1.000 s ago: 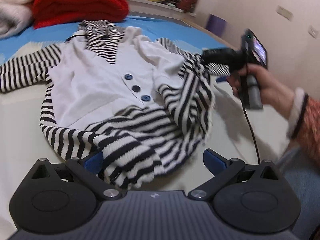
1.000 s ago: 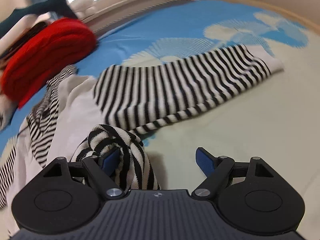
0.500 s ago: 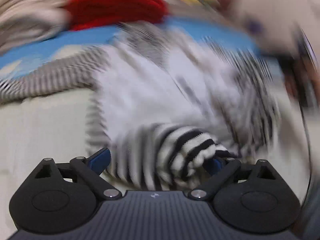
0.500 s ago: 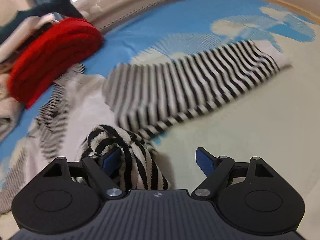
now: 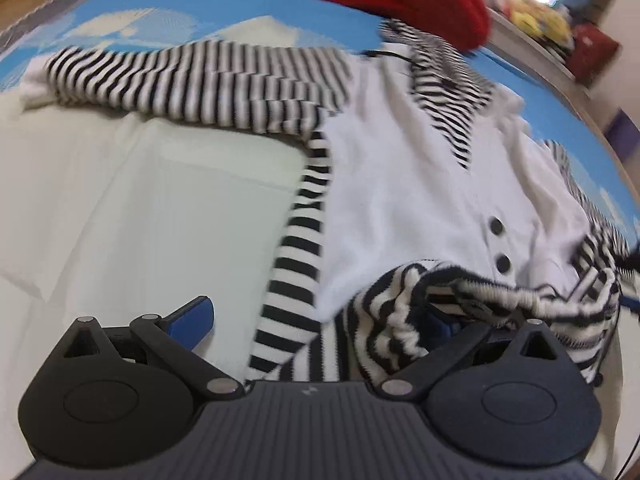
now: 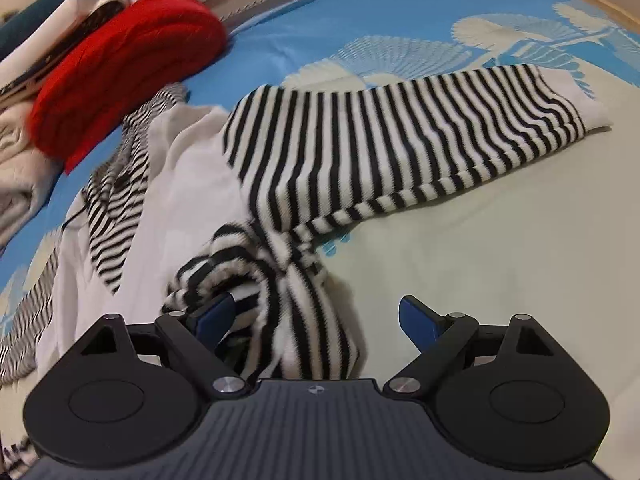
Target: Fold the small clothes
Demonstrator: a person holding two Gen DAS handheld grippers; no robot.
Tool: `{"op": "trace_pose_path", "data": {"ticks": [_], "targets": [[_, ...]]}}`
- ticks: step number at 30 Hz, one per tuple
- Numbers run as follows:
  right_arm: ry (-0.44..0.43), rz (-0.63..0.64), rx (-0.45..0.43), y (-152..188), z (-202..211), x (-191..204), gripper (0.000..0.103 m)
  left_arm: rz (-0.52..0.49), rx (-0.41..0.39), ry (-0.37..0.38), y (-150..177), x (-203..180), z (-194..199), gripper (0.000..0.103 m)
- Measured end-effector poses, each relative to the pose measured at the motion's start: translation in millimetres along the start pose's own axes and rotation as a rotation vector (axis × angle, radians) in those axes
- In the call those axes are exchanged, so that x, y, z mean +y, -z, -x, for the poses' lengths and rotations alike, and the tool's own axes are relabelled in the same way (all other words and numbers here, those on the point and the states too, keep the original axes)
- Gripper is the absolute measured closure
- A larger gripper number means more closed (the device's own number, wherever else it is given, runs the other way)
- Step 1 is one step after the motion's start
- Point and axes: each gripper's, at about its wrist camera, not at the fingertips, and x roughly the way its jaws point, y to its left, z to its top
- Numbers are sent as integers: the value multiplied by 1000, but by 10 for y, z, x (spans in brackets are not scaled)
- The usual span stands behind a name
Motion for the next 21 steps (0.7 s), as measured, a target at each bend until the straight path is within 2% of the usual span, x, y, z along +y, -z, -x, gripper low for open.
{"op": "trace_pose_path", "data": {"ticks": [4, 6, 8, 9, 10, 11, 12, 13, 15, 18, 19, 20, 21], "targets": [[-35, 87, 91, 123, 151, 90, 13, -30, 39, 10, 128, -110, 16, 0], [-19, 159, 62, 222, 236, 122, 15, -40, 81, 20, 257, -165, 25, 0], [19, 217, 14, 267, 249, 125, 29, -60, 131, 9, 383, -225, -20, 0], [33, 227, 11, 268, 225, 119, 64, -73, 148, -5, 451, -253, -35, 0], [31, 229, 25, 260, 195, 98, 93, -107, 134, -21, 521, -301, -13, 2], [30, 203, 63, 239, 169, 59, 93, -138, 113, -25, 554, -338, 18, 8], [21, 179, 75, 219, 185, 28, 94, -164, 89, 0, 570, -360, 71, 48], [1, 168, 60, 192, 260, 13, 94, -163, 85, 36, 550, -354, 137, 95], [-52, 142, -11, 116, 533, 5, 95, -97, 75, 70, 395, -240, 325, 93], [-147, 59, -128, -67, 1097, -24, 96, -53, -94, 39, -50, -5, 946, 95], [-172, 58, -172, -118, 1316, 10, 103, -32, -158, 49, -225, 80, 1236, 96], [-198, 76, -236, -154, 1599, 66, 103, -18, -210, 47, -334, 137, 1464, 96], [-194, 108, -345, -159, 1927, 120, 103, -19, -264, 38, -405, 184, 1687, 96]]}}
